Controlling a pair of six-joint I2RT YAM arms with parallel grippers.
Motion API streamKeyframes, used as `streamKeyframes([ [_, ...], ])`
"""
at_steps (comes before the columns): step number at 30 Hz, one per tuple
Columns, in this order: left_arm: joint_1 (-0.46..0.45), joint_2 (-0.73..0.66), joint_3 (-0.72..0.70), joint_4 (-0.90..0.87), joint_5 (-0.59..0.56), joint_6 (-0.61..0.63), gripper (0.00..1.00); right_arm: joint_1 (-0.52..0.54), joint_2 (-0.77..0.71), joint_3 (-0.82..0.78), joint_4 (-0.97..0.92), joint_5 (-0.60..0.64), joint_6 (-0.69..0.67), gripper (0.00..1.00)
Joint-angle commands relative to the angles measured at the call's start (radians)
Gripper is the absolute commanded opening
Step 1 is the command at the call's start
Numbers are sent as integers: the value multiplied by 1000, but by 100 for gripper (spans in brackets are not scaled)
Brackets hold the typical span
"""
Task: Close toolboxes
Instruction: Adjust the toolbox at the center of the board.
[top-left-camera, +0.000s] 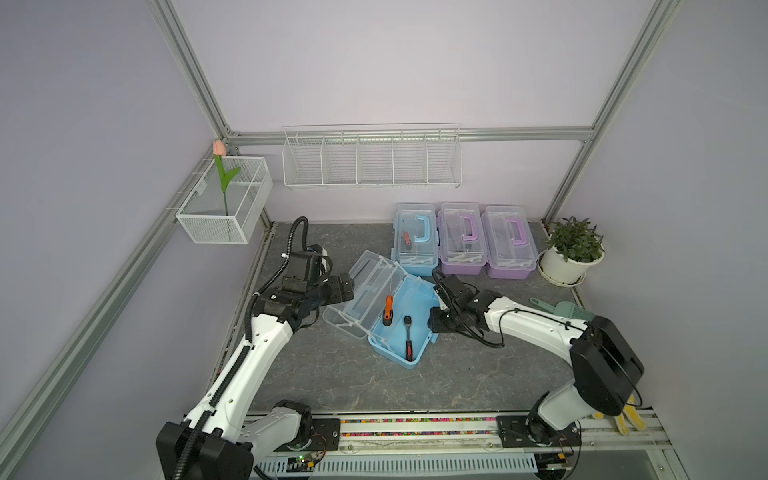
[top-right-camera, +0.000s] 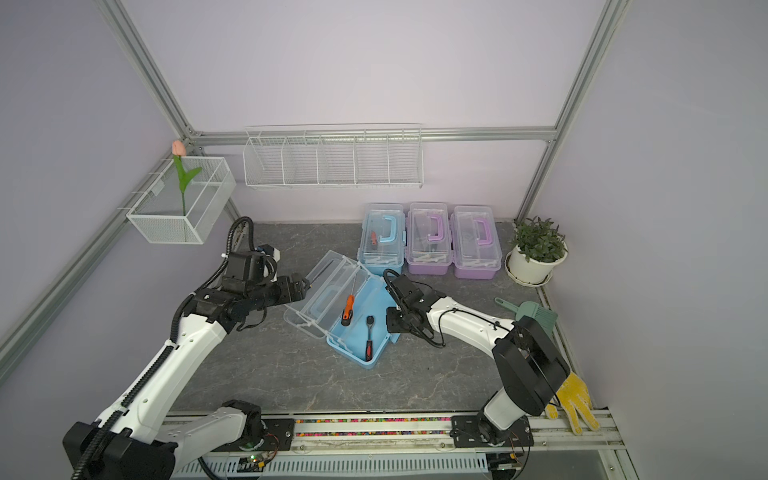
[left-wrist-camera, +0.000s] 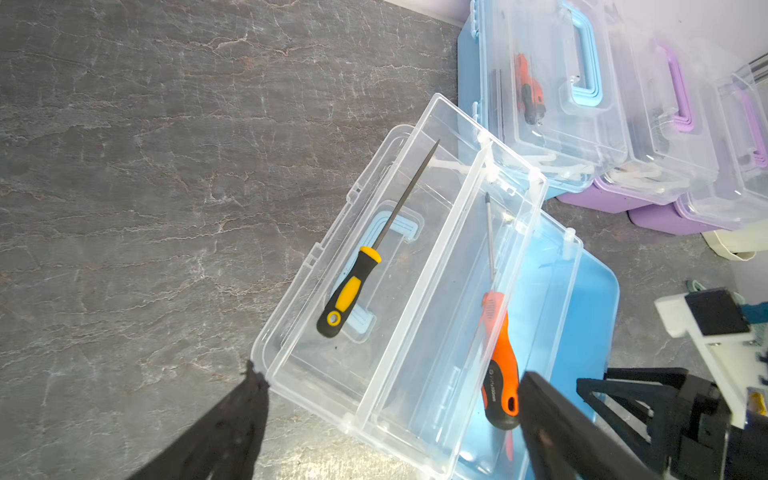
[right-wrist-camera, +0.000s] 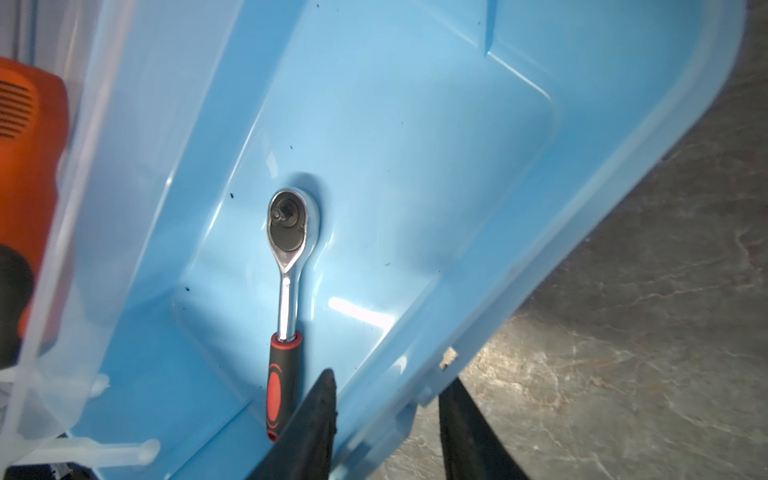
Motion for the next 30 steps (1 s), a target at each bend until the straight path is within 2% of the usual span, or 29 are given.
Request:
streamKeyframes([
  [1,7,-29,-18,7,-5,-26,94,-10,-6,15,-81,30,-32,35],
  [9,6,-58,-47,-9,-30,-50,94,-95,-9,38,-136,32,-126,21],
  [14,7,-61,-89,-3,-41,-79,93,-154,-25,38,-160,31,-213,20],
  [18,6,-60,-137,14,-39,-117,89,-205,-33,26,-172,15,-278,17],
  [26,6,-75,-258,4,-27,-194,77,-290,-57,-16,-151,-56,-280,14],
  [30,4,-110,-363,84,88,-232,70,-293,-71,-23,-140,-75,-269,14],
])
